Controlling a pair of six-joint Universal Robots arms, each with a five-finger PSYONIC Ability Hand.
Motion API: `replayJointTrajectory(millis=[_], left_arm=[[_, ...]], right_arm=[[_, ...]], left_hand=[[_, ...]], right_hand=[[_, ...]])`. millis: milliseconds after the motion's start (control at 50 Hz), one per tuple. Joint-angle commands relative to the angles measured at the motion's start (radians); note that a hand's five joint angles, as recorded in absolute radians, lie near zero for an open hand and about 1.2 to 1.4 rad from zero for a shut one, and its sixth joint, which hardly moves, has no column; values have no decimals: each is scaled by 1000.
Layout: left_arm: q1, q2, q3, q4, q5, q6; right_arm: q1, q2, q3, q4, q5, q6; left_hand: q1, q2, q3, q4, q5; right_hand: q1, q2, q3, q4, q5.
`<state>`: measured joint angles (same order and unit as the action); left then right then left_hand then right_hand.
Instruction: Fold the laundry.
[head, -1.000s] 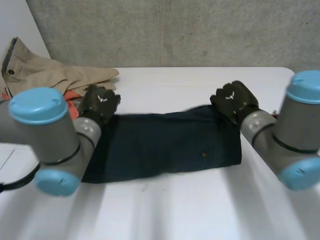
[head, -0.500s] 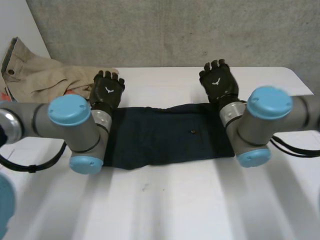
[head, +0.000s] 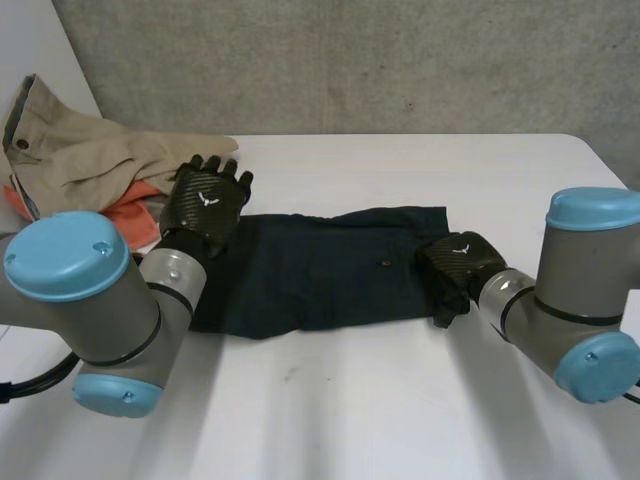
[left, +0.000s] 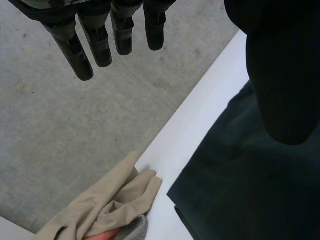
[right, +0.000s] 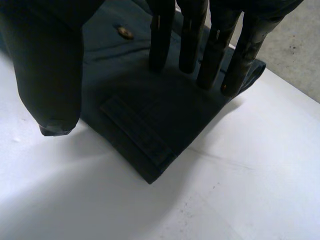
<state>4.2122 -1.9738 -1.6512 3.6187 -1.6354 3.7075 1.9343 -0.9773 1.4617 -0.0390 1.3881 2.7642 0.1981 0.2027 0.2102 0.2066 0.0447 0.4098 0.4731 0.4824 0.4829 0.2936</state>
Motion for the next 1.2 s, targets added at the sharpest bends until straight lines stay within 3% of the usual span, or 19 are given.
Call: replayJointTrajectory(millis=[20, 60, 300, 400, 540, 620, 800, 900, 920, 980, 1020, 1080, 1200], left_arm=[[-1, -11, -10, 3, 0, 2], [-1, -11, -10, 3, 0, 2], [-6, 0, -9, 5, -1, 0], [-17, 24, -16, 0, -6, 0], [-21, 62, -50, 0, -4, 0], [-23, 78, -55, 0, -6, -7], [-24, 139, -56, -3, -12, -75], [-21, 168, -56, -14, -14, -115], [-21, 170, -55, -17, -14, -118], [-20, 173, -48, -22, -14, -123], [-20, 173, -42, -22, -12, -123], [-21, 171, -32, -22, -14, -123], [-54, 161, 31, -26, -17, -130]], right_arm=[[3, 81, -41, -77, 38, -15], [5, 89, -47, -91, 49, -41], [-89, -24, 46, -70, 48, -93], [-210, -181, 118, -9, 46, -230], [-296, -238, 131, -2, 42, -429], [-184, -254, 91, -51, 26, -501], [180, -239, 110, -214, -179, -606], [320, -150, 120, -210, -221, -633], [333, -140, 120, -208, -219, -630], [364, -136, 123, -190, -219, -603], [362, -149, 118, -188, -215, -527], [339, -208, 108, -174, -199, -381], [170, -371, 89, -147, -127, 124]], left_hand=[[-17, -21, -29, -25, -38], [-20, -24, -32, -28, -41], [-20, -24, -32, -28, -41], [-20, -24, -32, -28, -41], [-20, -24, -32, -28, -41], [-20, -24, -32, -28, -41], [-20, -24, -32, -28, -41], [-20, -24, -32, -28, -41], [-20, -24, -32, -28, -41], [-20, -24, -32, -28, -41], [-20, -24, -32, -28, -41], [-23, -27, -35, -31, -44], [-20, -24, -32, -28, -41]], right_hand=[[546, 483, 474, 473, 488], [985, 922, 912, 912, 926], [986, 923, 914, 913, 928], [986, 923, 914, 913, 928], [986, 923, 914, 913, 928], [986, 923, 914, 913, 928], [986, 923, 914, 913, 928], [986, 923, 914, 913, 928], [986, 923, 914, 913, 928], [197, 134, 125, 124, 139], [-112, -176, -185, -185, -171], [-235, -299, -308, -308, -294], [-235, -299, -308, -308, -294]])
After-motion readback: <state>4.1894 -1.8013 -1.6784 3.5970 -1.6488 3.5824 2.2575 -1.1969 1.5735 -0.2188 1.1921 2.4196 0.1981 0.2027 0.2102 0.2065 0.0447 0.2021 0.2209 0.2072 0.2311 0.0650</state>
